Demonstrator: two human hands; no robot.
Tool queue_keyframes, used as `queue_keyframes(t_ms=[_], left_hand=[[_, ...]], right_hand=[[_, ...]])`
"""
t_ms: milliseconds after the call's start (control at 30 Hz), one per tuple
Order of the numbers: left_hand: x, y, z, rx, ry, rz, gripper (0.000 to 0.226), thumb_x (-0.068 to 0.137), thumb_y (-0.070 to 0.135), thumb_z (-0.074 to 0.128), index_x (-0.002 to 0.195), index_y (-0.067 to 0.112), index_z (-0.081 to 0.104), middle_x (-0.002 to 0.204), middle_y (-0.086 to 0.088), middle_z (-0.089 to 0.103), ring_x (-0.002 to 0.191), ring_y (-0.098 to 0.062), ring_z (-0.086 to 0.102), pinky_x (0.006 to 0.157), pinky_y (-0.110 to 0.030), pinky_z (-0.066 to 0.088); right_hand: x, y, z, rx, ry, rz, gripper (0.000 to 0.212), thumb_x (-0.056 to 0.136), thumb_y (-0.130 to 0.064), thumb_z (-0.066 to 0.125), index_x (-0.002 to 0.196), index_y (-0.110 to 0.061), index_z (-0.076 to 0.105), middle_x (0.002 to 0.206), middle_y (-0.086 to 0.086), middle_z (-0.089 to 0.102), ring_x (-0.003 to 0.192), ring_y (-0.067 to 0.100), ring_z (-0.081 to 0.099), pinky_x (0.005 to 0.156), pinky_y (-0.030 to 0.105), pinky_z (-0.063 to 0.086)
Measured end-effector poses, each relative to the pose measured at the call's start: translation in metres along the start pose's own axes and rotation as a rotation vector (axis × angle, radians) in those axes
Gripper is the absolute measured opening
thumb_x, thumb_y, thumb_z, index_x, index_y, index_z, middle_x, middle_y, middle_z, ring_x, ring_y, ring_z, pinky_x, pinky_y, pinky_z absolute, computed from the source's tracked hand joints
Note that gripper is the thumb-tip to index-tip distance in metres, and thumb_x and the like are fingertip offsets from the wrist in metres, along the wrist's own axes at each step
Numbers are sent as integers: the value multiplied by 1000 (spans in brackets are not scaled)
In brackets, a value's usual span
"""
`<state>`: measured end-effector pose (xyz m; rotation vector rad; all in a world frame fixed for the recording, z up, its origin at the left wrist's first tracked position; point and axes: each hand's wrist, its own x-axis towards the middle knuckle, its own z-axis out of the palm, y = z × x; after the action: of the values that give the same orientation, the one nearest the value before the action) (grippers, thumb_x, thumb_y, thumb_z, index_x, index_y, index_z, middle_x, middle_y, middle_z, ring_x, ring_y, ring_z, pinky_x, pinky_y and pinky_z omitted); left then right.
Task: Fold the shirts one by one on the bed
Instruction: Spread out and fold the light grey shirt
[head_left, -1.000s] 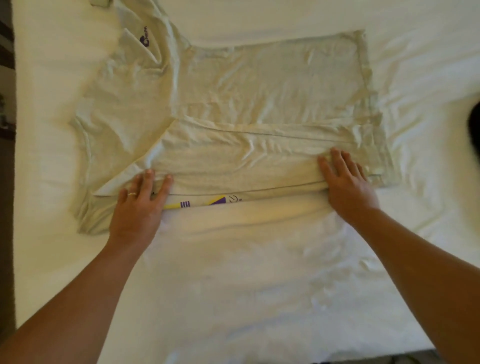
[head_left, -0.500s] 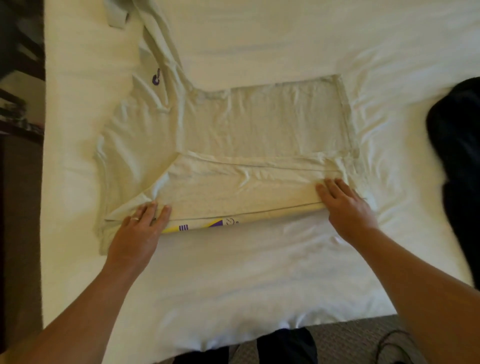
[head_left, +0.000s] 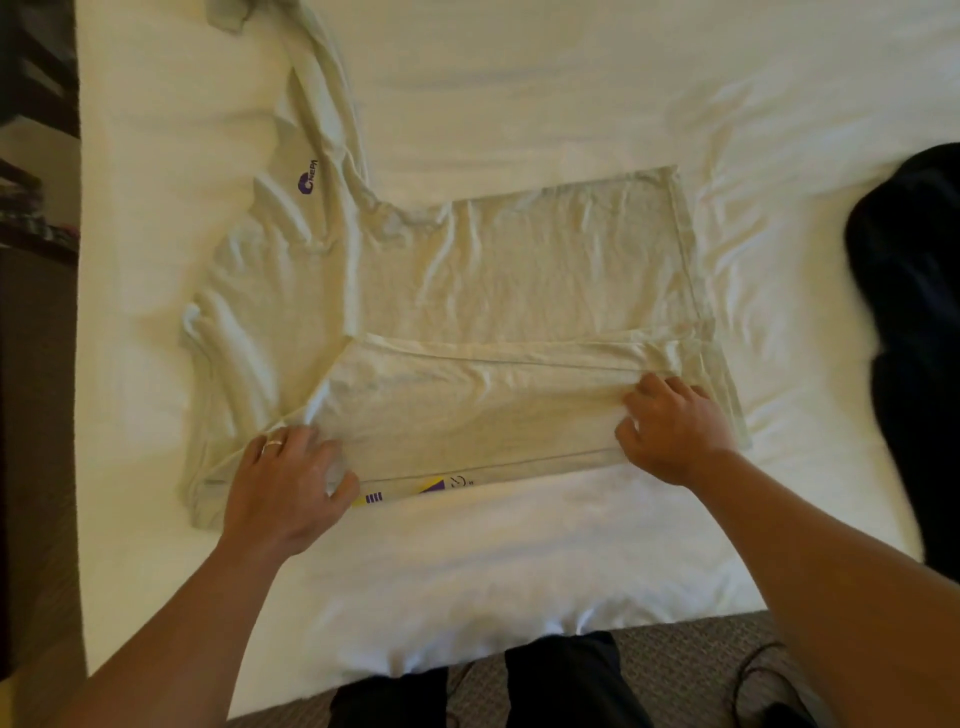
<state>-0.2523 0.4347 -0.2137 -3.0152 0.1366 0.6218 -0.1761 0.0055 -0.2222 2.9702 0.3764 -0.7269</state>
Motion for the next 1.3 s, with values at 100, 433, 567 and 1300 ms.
queue_keyframes(t_ms=[100, 433, 567, 1300], left_hand=[[40, 4, -7, -6, 28, -50, 47, 84, 48, 42, 84, 11, 70, 89, -9, 58, 75, -34, 59, 66, -44, 45], [220, 17, -70, -123, 203, -14, 26, 89, 22, 63, 113, 10, 67, 110, -11, 60, 94, -36, 59, 75, -45, 46], [272, 18, -82, -19, 211, 73, 52, 85, 12, 64, 136, 14, 56, 143, -12, 52, 130, -38, 48, 99, -53, 40], [185, 17, -65, 252, 600, -5, 12, 80, 6, 61, 88, 14, 57, 85, -7, 51, 85, -34, 51, 77, -44, 28]], right_hand=[[37, -2, -18, 35, 46, 20, 31, 94, -31, 45, 100, -12, 68, 109, 8, 65, 102, 29, 60, 87, 43, 50], [198, 4, -85, 174, 167, 91, 31, 97, -8, 44, 125, -13, 57, 124, 9, 56, 100, 36, 61, 72, 37, 43], [235, 13, -97, 167, 122, 84, 57, 97, -8, 49, 150, -22, 35, 151, 6, 35, 94, 43, 63, 79, 44, 50], [146, 49, -70, 47, 246, 233, 23, 88, -2, 50, 109, -6, 58, 114, 15, 52, 97, 39, 58, 68, 40, 46]])
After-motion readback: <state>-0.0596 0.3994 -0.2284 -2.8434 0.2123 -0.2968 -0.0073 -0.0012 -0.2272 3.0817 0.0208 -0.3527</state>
